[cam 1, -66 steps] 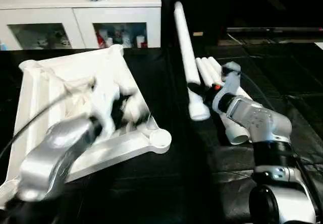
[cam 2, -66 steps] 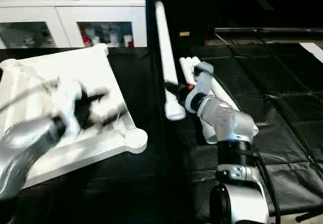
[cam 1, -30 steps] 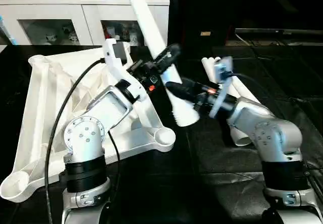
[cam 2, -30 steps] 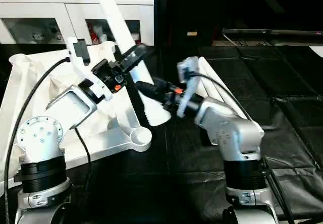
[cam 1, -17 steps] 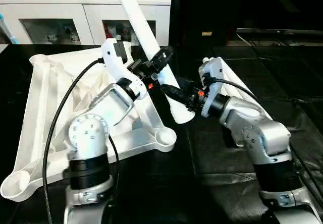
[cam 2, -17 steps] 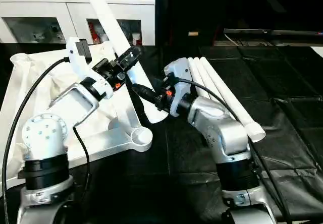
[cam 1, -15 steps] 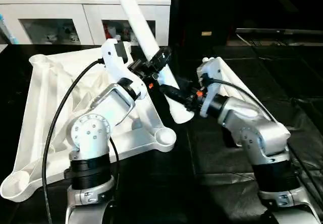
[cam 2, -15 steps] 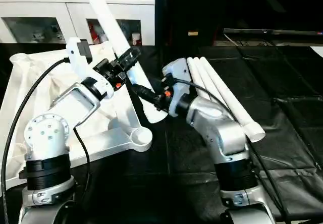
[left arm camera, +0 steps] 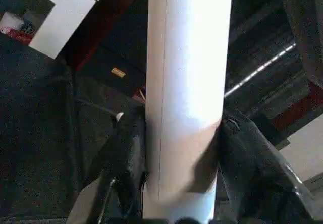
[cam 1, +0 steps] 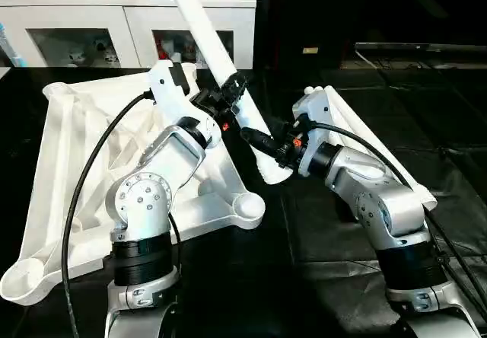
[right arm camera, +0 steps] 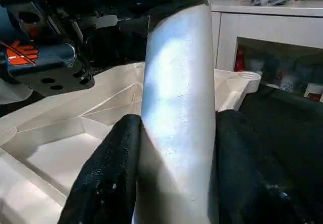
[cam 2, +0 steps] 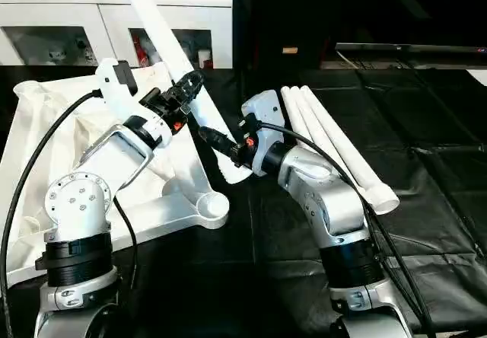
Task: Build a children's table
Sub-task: Pick table leg
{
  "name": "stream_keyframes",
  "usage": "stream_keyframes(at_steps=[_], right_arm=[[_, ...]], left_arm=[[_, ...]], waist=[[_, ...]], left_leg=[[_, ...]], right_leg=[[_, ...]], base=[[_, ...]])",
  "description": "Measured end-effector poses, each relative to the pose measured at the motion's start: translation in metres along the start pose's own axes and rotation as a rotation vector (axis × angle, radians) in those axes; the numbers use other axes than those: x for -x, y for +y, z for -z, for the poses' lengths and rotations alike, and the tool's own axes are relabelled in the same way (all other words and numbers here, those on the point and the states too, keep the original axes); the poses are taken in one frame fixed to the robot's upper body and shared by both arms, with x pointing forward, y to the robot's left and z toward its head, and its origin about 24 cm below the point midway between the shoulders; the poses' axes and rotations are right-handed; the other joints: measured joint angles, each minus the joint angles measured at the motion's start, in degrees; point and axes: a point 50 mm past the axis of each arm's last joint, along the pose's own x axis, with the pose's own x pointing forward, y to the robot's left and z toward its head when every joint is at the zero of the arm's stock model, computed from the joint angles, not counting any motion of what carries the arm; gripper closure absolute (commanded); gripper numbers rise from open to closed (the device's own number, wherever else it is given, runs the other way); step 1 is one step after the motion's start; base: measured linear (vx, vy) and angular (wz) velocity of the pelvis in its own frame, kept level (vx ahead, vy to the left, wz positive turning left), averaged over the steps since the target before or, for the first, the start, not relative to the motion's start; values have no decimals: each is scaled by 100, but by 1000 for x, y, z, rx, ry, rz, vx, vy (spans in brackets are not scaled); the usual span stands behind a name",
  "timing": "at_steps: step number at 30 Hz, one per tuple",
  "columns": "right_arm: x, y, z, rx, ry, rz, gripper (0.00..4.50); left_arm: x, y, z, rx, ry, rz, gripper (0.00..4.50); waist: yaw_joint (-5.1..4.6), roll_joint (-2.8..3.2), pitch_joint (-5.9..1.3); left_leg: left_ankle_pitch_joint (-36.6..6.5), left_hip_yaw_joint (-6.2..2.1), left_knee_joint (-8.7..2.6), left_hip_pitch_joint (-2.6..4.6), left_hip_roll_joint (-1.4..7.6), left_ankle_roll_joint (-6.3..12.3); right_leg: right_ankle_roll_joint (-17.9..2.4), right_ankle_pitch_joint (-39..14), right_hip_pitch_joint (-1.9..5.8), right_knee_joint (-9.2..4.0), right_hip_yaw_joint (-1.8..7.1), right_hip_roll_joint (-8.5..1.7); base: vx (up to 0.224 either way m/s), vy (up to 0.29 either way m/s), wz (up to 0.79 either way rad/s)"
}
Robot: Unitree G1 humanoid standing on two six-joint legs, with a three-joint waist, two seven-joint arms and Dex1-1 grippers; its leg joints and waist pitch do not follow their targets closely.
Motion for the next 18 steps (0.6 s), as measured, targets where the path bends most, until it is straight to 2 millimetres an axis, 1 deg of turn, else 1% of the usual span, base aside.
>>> stream_keyframes(at_steps=[4, 5, 7, 8, 9, 11, 14, 16, 18], right_arm=[[0, 0, 0, 9, -1, 1, 266], [0, 0, 0, 8, -1, 1, 196], [-1, 1, 0, 4, 1, -9, 196], [0, 1, 1, -7, 3, -17, 189], [0, 1, 1, -19, 3, -25, 162], [1, 1, 1, -40, -4, -40, 154], [4, 1, 1, -69, -12, -56, 120], [10, -1, 1, -100, -6, -81, 108], [20, -8, -4, -126, -6, -82, 106]], left_arm=[[0, 0, 0, -1, -4, 0, 266], [0, 0, 0, -6, -4, -1, 266], [0, 1, -1, -28, -4, -8, 266], [-2, 1, -1, -50, -1, -11, 266], [-3, 0, -2, -71, 6, -6, 266], [-3, 0, -4, -104, 8, 4, 267], [-5, -2, -6, -158, 18, 27, 267], [-3, 2, -15, -207, 15, 40, 267], [0, 7, -25, -248, 7, 56, 267]], waist=[[0, 0, 0], [0, 0, 0], [-1, 0, 0], [-2, 0, 0], [-1, 0, 0], [0, 0, 0], [2, 0, 0], [3, 4, 3], [-1, 5, 3]], left_leg=[[1, 0, 0, 0, 0, 1], [1, 0, 0, 0, 0, 1], [0, 0, 0, 0, 0, 1], [0, 0, 0, 0, 0, 1], [1, -1, 0, 1, 0, 1], [2, -1, 0, 0, 0, 3], [2, -1, 0, 0, 0, 4], [2, -2, 0, 0, 0, 4], [3, -1, 0, 2, 0, 5]], right_leg=[[0, 0, 0, 0, 0, 0], [0, 0, 0, 0, 0, 0], [0, 0, 0, 0, 0, 0], [0, 0, 0, 1, 0, 0], [0, 0, 0, 1, 0, 0], [0, 0, 0, 1, -1, 0], [0, 0, 0, 1, -1, 0], [0, 0, 0, 2, -1, 0], [0, 0, 0, 2, 0, 0]], base=[[0, 0, 0], [0, 0, 0], [0, 0, 0], [0, 0, 0], [0, 0, 0], [0, 0, 0], [0, 0, 0], [0, 0, 0], [0, 0, 0]])
